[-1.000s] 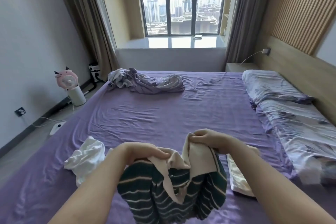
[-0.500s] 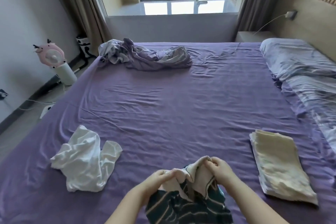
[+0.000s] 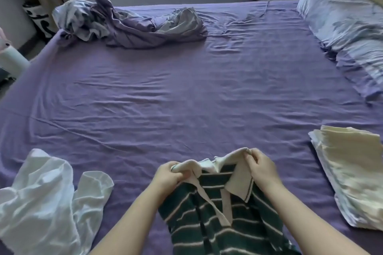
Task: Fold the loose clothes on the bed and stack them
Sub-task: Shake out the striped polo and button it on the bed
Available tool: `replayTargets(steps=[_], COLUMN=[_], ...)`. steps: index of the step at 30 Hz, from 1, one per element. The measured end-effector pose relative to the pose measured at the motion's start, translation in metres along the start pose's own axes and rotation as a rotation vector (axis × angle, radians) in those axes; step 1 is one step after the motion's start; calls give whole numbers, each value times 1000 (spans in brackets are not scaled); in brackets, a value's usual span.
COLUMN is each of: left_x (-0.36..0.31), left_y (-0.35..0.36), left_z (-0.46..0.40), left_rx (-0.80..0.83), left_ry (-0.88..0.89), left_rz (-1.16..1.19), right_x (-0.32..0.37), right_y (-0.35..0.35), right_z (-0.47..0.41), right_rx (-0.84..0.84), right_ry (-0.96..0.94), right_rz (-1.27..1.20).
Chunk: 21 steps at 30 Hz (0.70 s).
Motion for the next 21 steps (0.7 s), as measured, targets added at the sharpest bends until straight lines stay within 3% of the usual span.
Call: replayTargets(steps=[6, 9, 12, 15, 17, 21], left_x=[18, 26, 30, 32, 31, 22], left_y=[25, 18, 8, 5, 7, 18], left_z=[-47, -47, -42, -37, -32, -18], left_rx=[-1, -67, -69, -23, 14, 171], left_ry=[60, 83, 72, 48, 51, 85], left_rz=[-279, -320, -395, -416, -344, -230], right_x=[-20, -5, 20, 28, 31, 45], right_y=[45, 53, 68, 94, 113, 119], right_z=[-18, -4, 14, 24, 26, 20], right_rx=[31, -30, -22, 138, 195, 87], right_ry=[-5, -168, -316, -180, -131, -125], right_rz=[251, 473, 441, 287, 374, 495])
Point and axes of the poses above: each hand's wrist, its own z-axis away from the middle knuckle, its own y-axis out of the palm, x = y × z, the point moved 9 cm from there along -z, towards the middle knuckle, and after that the axes turned 8 degrees about -x, right-handed, at the moved point
